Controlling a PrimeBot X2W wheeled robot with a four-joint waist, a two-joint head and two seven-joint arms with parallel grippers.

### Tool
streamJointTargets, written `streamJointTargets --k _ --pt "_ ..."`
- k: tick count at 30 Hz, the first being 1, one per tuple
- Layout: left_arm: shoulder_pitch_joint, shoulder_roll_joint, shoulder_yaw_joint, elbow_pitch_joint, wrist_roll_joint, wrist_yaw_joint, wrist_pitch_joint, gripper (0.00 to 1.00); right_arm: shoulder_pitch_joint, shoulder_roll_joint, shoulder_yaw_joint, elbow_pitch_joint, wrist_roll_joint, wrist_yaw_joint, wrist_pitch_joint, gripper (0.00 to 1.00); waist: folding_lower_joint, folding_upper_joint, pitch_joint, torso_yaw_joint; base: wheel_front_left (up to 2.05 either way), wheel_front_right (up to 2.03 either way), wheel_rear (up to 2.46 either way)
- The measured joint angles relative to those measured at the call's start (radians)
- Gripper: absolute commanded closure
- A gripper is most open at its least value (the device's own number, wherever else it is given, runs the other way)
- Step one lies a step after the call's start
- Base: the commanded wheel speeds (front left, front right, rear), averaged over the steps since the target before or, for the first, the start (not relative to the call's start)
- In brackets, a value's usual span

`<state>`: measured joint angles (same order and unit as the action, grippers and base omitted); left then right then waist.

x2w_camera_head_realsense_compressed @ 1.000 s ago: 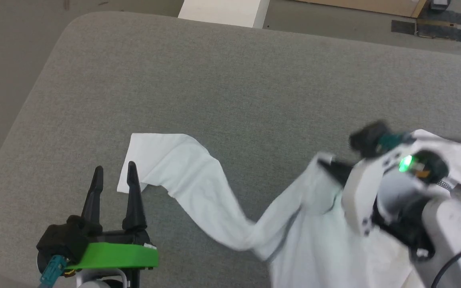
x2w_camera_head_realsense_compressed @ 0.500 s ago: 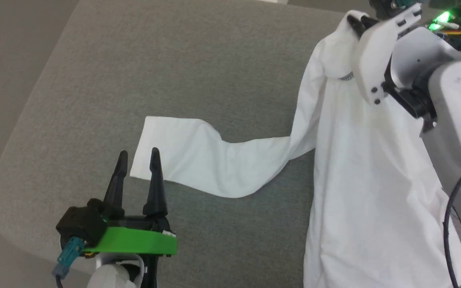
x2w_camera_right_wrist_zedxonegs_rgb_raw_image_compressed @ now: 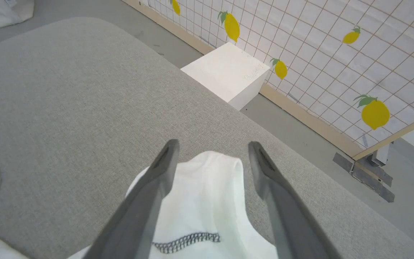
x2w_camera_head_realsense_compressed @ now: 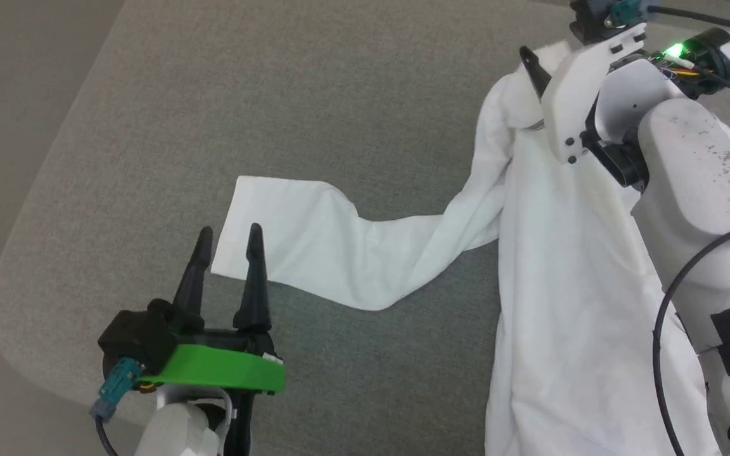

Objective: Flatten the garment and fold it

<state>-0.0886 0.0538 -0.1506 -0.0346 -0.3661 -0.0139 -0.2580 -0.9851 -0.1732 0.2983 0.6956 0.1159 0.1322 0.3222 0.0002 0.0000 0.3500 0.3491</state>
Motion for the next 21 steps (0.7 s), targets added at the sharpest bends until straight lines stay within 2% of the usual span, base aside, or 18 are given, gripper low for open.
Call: streamJointTargets --k 5,8,11,14,17,19,21 --pt "0.021 0.0 0.038 -0.002 0.038 -0.004 0.0 0.0 0.031 -0.027 -0.002 -0.094 0.07 0.0 -0.043 0.0 -0.0001 0.0 -0.045 -0.032 0.0 0.0 0.0" --pt "0.056 0.0 0.062 -0.01 0.057 -0.012 0.0 0.0 0.13 -0.066 -0.054 -0.232 0.088 0.0 -0.058 0.0 -0.0001 0.0 -0.077 -0.067 0.0 0.0 0.0" --pt "0.085 0.0 0.083 -0.02 0.081 -0.016 0.0 0.0 0.285 -0.077 -0.143 -0.405 0.084 0.0 -0.06 0.0 -0.0002 0.0 -0.104 -0.103 0.0 0.0 0.0" --pt "0.109 0.0 0.099 -0.035 0.086 -0.022 0.0 0.0 0.482 -0.045 -0.247 -0.605 0.039 0.0 -0.068 0.0 -0.0002 0.0 -0.127 -0.141 0.0 0.0 0.0" --pt "0.131 0.0 0.11 -0.046 0.086 -0.029 0.0 0.0 0.709 0.05 -0.353 -0.799 -0.023 0.0 -0.083 0.0 -0.0002 0.0 -0.148 -0.182 0.0 0.0 0.0" --pt "0.147 0.0 0.11 -0.051 0.086 -0.03 0.0 0.0 0.841 0.099 -0.388 -0.892 -0.058 0.0 -0.098 0.0 -0.0002 0.0 -0.159 -0.205 0.0 0.0 0.0" --pt "0.163 0.0 0.111 -0.058 0.086 -0.03 0.0 0.0 0.954 0.122 -0.428 -0.954 -0.063 0.0 -0.124 0.0 -0.0002 0.0 -0.169 -0.227 0.0 0.0 0.0"
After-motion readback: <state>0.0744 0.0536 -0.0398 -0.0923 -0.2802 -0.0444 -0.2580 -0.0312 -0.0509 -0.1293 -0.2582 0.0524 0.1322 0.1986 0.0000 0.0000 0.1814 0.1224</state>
